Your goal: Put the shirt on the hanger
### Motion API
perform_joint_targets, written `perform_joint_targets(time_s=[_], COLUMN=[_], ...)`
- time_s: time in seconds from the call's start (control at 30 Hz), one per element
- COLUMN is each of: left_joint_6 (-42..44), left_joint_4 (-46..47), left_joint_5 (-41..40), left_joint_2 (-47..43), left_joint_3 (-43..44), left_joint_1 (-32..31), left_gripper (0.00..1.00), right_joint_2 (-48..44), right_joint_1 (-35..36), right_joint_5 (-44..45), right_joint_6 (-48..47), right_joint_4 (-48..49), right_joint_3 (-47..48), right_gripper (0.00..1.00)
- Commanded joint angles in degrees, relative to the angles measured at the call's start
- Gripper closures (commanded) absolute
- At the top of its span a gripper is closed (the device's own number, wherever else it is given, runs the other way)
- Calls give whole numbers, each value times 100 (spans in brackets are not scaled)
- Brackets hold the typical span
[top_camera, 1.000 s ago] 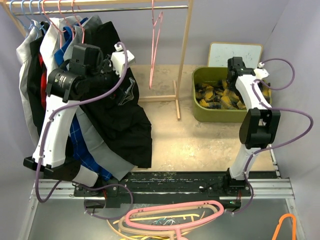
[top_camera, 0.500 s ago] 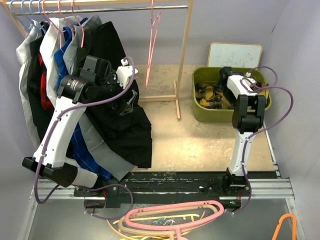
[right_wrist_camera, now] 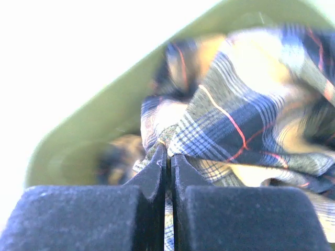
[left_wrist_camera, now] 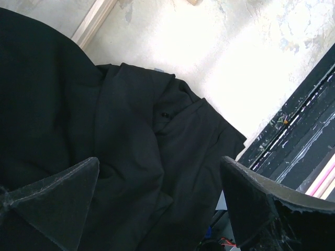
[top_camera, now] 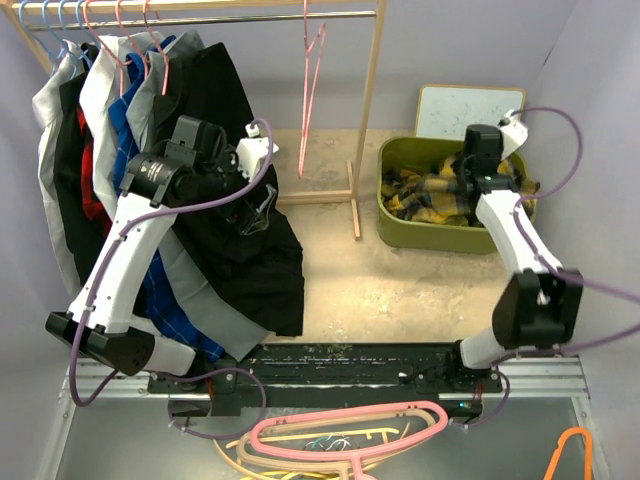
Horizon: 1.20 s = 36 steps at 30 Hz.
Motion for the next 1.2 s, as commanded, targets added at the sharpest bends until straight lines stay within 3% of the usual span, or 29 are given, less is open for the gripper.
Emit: perform_joint_targets(time_s=[0.0,0.13,0.27,0.5,0.67,0.77,0.87,0.93,1.17], left_joint_6=[89,248,520,714,701,661,757,877,1478], left_joint_4=[211,154,134,154,129,66,-98,-221,-642], left_joint_5=[79,578,1271,1847,1996,2054,2294,2485,3106], left_joint_2=[-149,-336,-663,-790,-562,-443,-454,-516,-846], left_joint_3=[-25,-98,-237,-204,158,351,440,399,-43], left_joint_1=[0,0,24,28,28,26,22,33,33], left_gripper=[1,1,1,1,1,1,1,1,1], right_joint_2=[-1165,-1802,-2493,-3693,-3545,-3275,-3261,-3283,-3152], right_joint_1=[231,649,688,955,955,960,964,962,1102], right_joint_5=[-636,-1054,-2636,-4430,-6287,-7114,-7695,-7852,-7404], right_joint_6=[-1110,-1671,-1665,-1701,-822,234,1540,1963,1896], right_joint_4=[1784,2058,1876,2308,3266,3879,5526,6114,6522], right_joint_3=[121,197,328,1071,2187,2651,1975,1315,-1161], right_gripper=[100,100,100,100,100,100,100,100,100])
